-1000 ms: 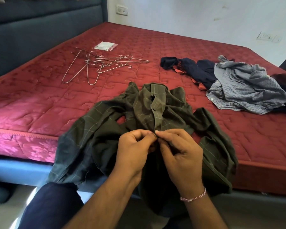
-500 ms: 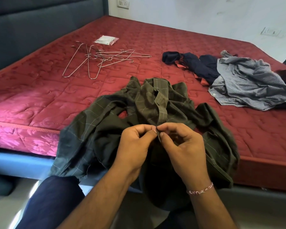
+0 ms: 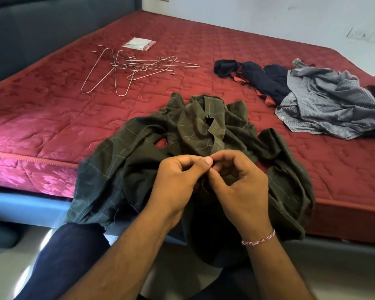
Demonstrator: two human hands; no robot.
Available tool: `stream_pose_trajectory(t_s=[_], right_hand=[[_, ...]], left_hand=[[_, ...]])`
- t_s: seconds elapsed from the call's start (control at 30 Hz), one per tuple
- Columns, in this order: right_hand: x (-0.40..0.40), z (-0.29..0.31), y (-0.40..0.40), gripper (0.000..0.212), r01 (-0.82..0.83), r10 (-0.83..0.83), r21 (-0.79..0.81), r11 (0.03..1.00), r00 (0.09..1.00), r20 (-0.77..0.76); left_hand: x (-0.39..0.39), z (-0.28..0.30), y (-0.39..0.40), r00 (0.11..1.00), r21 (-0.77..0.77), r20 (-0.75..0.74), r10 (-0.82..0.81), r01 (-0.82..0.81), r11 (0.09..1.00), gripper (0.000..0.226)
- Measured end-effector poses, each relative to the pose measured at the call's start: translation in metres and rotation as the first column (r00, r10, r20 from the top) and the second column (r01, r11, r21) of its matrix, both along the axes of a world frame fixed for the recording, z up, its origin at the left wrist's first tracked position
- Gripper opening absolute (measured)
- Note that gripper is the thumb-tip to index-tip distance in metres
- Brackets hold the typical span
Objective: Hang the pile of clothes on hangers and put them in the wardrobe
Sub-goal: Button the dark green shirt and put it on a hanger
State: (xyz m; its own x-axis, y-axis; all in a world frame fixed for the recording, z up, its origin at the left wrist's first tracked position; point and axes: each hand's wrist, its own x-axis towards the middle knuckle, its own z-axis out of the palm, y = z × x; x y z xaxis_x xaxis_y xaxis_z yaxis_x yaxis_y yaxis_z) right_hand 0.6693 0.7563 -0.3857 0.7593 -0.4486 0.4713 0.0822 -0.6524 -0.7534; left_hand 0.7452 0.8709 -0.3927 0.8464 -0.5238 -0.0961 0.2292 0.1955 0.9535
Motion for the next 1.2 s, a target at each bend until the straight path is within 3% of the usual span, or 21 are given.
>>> stream_pose_trajectory(t_s=[0.17, 0.27, 0.43, 0.6, 0.67, 0.77, 0.83, 0.93, 1.0, 1.07, 1.13, 1.2], right_hand=[[-0.001, -0.002, -0.004, 0.026, 0.020, -0.019, -0.202, 0.979, 1.000, 0.008], [-0.002, -0.005, -0.002, 0.029, 0.073, -0.064, -0.228, 0.971, 0.997, 0.046], [-0.001, -0.005, -0.002, 0.025, 0.049, -0.043, -0.095, 0.994, 0.997, 0.064], [0.002, -0.001, 0.000, 0.012, 0.085, -0.082, -0.025, 0.996, 0.992, 0.099], [0.004, 0.003, 0.000, 0.016, 0.055, -0.069, 0.160, 0.986, 0.994, 0.081], [0.006, 0.007, -0.003, 0.015, -0.069, 0.022, 0.501, 0.863, 0.995, 0.099], [0.002, 0.004, -0.005, 0.017, -0.112, 0.075, 0.449, 0.886, 0.992, 0.099], [-0.008, -0.008, -0.006, 0.043, -0.152, 0.153, 0.016, 0.988, 0.983, -0.101], [-0.008, -0.013, -0.008, 0.029, -0.150, 0.129, -0.164, 0.975, 0.983, -0.134], [-0.008, -0.012, -0.008, 0.012, -0.154, 0.147, -0.117, 0.981, 0.987, -0.062], [-0.005, -0.005, -0.009, 0.009, -0.189, 0.186, 0.102, 0.977, 0.982, 0.038], [-0.002, 0.007, -0.017, 0.010, -0.219, 0.198, 0.217, 0.951, 0.974, 0.113]], left_hand=[[0.007, -0.003, 0.000, 1.000, 0.045, 0.017, 0.006, -0.007, 0.999, 0.016], [0.005, -0.003, -0.002, 0.999, 0.024, -0.003, 0.036, -0.036, 0.999, 0.016], [0.003, -0.004, -0.006, 0.995, -0.013, 0.004, 0.100, -0.100, 0.995, 0.022], [-0.002, -0.004, -0.005, 0.999, -0.061, 0.016, 0.041, -0.040, 0.997, 0.019], [-0.002, -0.002, -0.005, 0.998, -0.093, 0.043, 0.034, -0.030, 0.995, 0.016], [-0.003, 0.003, -0.006, 0.998, -0.160, -0.045, 0.048, -0.055, 0.986, 0.016], [-0.002, 0.005, -0.008, 0.992, -0.158, -0.062, 0.114, -0.122, 0.980, 0.019], [0.011, 0.002, -0.007, 0.954, -0.068, 0.142, 0.263, -0.255, 0.964, 0.022], [0.020, 0.001, -0.005, 0.896, -0.020, 0.338, 0.287, -0.298, 0.954, 0.024], [0.028, 0.001, -0.003, 0.845, 0.004, 0.468, 0.261, -0.297, 0.955, 0.026], [0.036, 0.004, -0.002, 0.803, 0.027, 0.555, 0.220, -0.281, 0.959, 0.025], [0.049, 0.015, 0.003, 0.753, 0.051, 0.644, 0.131, -0.213, 0.976, 0.024]])
